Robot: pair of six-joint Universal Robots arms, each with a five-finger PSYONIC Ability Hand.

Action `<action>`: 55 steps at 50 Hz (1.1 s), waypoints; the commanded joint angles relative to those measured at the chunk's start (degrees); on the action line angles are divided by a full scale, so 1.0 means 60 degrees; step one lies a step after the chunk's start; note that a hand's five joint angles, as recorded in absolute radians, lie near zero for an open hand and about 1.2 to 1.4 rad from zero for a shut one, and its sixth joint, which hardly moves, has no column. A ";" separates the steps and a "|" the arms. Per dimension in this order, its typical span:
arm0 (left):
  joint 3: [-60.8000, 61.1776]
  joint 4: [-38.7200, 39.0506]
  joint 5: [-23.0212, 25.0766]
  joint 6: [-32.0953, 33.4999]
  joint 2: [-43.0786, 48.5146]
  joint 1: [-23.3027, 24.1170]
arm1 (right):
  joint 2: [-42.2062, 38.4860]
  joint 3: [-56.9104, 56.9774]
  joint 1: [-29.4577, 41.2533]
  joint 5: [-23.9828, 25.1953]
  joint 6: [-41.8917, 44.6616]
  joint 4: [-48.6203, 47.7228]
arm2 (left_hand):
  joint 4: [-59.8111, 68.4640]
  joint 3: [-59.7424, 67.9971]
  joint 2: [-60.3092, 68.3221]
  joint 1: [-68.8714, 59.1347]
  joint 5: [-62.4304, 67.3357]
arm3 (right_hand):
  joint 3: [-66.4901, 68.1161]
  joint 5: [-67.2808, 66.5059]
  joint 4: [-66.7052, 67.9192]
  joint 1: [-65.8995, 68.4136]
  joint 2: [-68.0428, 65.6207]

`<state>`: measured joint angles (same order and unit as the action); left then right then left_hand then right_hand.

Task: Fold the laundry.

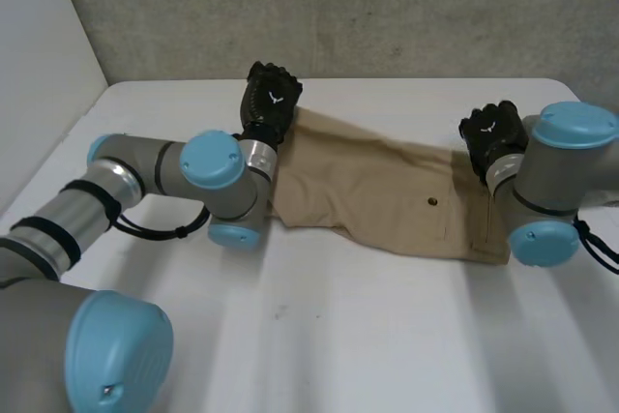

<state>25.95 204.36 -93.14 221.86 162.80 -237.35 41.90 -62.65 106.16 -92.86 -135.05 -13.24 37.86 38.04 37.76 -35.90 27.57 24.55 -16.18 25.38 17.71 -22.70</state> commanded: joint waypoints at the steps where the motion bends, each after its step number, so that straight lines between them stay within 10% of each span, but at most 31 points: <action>1: 0.1513 0.1490 0.0010 -0.0107 -0.0468 0.0227 | 0.0352 0.0467 -0.0100 -0.0988 -0.0533 -0.0050 | -0.4644 -0.4674 -0.4626 0.4317 -0.4595 | -0.2425 0.2696 -0.2564 -0.1285 0.2117; 10: 0.5544 0.1946 0.0010 -0.1687 -0.3707 0.0169 | 0.3678 -0.1991 -0.0173 0.0005 -0.2379 0.1512 | -0.4644 -0.4674 -0.4626 0.4317 -0.4595 | -0.2425 0.2696 -0.2564 -0.1285 0.2117; 24: 1.0291 0.0044 0.0506 -0.5553 -0.7692 -0.0153 | 0.4251 -0.5334 -0.1184 0.2278 -0.4650 0.2135 | -0.4637 -0.4667 -0.4619 0.4310 -0.4588 | -0.1855 0.2126 -0.1994 -0.0715 0.1547; 38: 1.1525 -0.0354 0.1021 -0.5849 -0.8266 -0.0534 | 0.2685 -0.4720 -0.1477 0.2396 -0.4694 0.1093 | -0.4644 -0.4674 -0.4626 0.4317 -0.4595 | 0.2266 -0.1995 0.2127 0.3406 -0.2574; 44: 1.1525 -0.0369 0.1021 -0.5849 -0.8265 -0.0563 | 0.2420 -0.4603 -0.1653 0.2411 -0.4636 0.1107 | -0.4644 -0.4674 -0.4626 0.4317 -0.4595 | 0.8904 -0.8633 0.8765 1.0044 -0.9212; 55: 1.1539 -0.0471 0.0933 -0.5849 -0.8397 -0.0549 | 0.3474 -0.4822 -0.2356 0.2484 -0.4241 0.1268 | -0.4644 -0.4674 -0.4626 0.4317 -0.4595 | 0.9242 -0.8970 0.9103 1.0381 -0.9550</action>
<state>95.18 202.13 -87.27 186.78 112.89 -240.69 58.22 -90.59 94.72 -78.19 -162.37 -6.29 11.72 12.20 11.76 -10.99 3.17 65.84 -51.89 68.09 49.23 -66.18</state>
